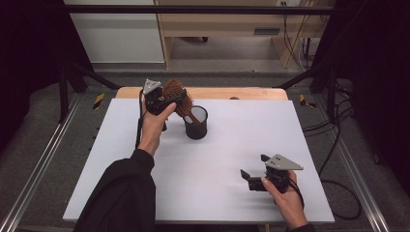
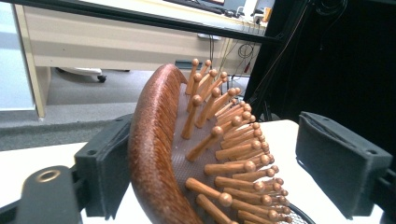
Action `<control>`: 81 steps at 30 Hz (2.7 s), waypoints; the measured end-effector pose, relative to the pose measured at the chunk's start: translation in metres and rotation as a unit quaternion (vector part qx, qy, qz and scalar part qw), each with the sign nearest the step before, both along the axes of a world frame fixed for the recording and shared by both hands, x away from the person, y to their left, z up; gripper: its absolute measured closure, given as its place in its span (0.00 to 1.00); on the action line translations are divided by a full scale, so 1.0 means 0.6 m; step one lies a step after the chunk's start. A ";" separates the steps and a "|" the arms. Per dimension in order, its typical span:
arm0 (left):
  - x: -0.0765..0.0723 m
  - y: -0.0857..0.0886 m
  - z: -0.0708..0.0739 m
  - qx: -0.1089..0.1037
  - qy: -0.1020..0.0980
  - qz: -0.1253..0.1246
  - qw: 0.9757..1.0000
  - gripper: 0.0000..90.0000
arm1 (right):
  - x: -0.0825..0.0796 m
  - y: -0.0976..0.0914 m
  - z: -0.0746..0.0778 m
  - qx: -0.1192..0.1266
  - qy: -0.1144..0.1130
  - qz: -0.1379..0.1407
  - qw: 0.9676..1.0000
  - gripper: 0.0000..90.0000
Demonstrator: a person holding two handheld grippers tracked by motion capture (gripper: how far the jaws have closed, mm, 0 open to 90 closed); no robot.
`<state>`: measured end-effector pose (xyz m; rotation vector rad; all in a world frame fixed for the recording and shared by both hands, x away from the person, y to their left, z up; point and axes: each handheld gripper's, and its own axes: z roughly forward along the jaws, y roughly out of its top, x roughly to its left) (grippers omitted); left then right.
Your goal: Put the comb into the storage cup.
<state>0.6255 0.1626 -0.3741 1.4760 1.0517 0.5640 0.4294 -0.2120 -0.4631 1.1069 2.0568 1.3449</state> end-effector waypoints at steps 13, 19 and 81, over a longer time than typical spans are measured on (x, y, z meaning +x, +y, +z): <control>0.000 -0.001 0.000 -0.001 0.001 0.014 1.000 0.03 | 0.000 0.000 0.000 0.000 0.000 0.000 1.000 0.05; -0.001 0.003 0.000 -0.007 -0.002 0.023 1.000 0.02 | 0.000 0.000 0.000 -0.001 -0.001 0.000 1.000 0.05; -0.150 0.051 0.044 0.048 -0.048 0.013 0.998 0.03 | -0.003 0.004 0.003 -0.013 -0.008 -0.002 1.000 0.06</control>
